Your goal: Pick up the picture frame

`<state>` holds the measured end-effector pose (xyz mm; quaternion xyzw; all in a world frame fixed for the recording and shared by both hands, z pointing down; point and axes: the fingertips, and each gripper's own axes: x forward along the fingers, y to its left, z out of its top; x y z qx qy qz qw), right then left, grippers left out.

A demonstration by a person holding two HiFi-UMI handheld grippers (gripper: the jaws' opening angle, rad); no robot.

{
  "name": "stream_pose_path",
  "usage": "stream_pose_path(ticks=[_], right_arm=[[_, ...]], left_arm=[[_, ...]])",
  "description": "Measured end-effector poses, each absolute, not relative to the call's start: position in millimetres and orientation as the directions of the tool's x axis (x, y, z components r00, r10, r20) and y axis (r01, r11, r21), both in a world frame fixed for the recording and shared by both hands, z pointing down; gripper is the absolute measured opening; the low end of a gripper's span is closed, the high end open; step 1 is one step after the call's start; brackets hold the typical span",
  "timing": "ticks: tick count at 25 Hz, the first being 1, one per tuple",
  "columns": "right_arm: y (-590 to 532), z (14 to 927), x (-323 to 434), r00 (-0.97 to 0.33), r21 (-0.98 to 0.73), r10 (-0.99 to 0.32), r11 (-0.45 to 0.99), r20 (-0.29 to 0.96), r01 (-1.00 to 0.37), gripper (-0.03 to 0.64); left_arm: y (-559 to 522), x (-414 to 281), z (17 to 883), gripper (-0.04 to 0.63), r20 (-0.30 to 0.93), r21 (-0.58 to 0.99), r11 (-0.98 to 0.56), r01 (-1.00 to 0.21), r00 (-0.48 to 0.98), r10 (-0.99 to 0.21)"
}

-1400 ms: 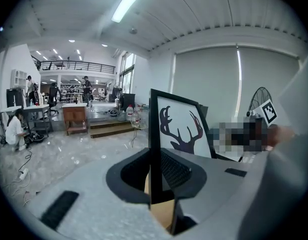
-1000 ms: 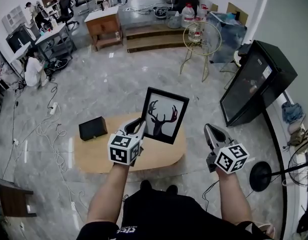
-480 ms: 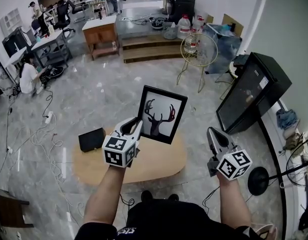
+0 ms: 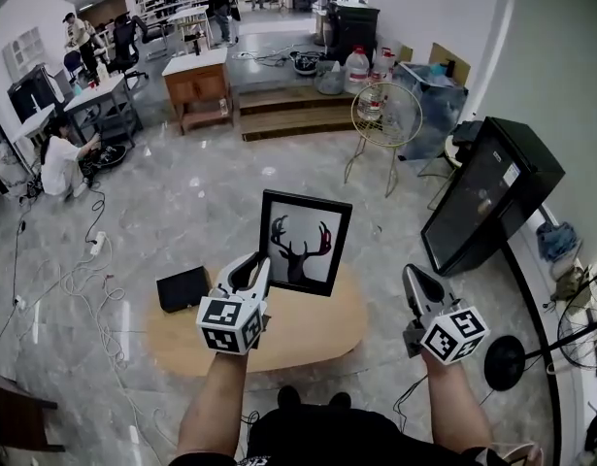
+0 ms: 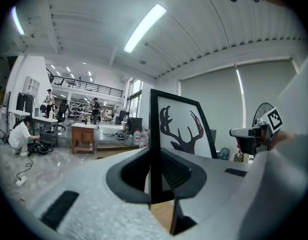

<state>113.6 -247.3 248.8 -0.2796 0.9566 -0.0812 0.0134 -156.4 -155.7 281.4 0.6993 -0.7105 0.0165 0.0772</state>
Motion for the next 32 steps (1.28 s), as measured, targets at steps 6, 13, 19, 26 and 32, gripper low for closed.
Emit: stream_pose_path(ticks=[6,13,19,26,32], right_arm=[[-252,258,129,-0.845,-0.171,-0.534,0.83,0.032,-0.531,0.003],[-246,262,119,-0.862,-0.149,-0.502,0.849,0.066,-0.506,0.003],[-245,257,112,-0.86,-0.154,-0.507,0.847,0.059,-0.509,0.003],[-244,257,108,-0.865,-0.157,-0.5,0.852,0.044,-0.5,0.003],[-245,261,105,-0.867,-0.157,-0.497,0.854,0.04,-0.497,0.003]], left_arm=[[-155,-146,284,0.075,0.13,0.097,0.047,-0.994,-0.034,-0.991],[-156,-146,280,0.075,0.138,0.073,0.048,-0.996,-0.037,-0.99],[-156,-146,276,0.075,0.146,0.053,0.023,-0.998,-0.015,-0.989],[-156,-146,276,0.075,0.15,0.056,0.02,-0.998,-0.011,-0.989],[-157,-148,276,0.075,0.144,0.056,0.019,-0.998,-0.011,-0.989]])
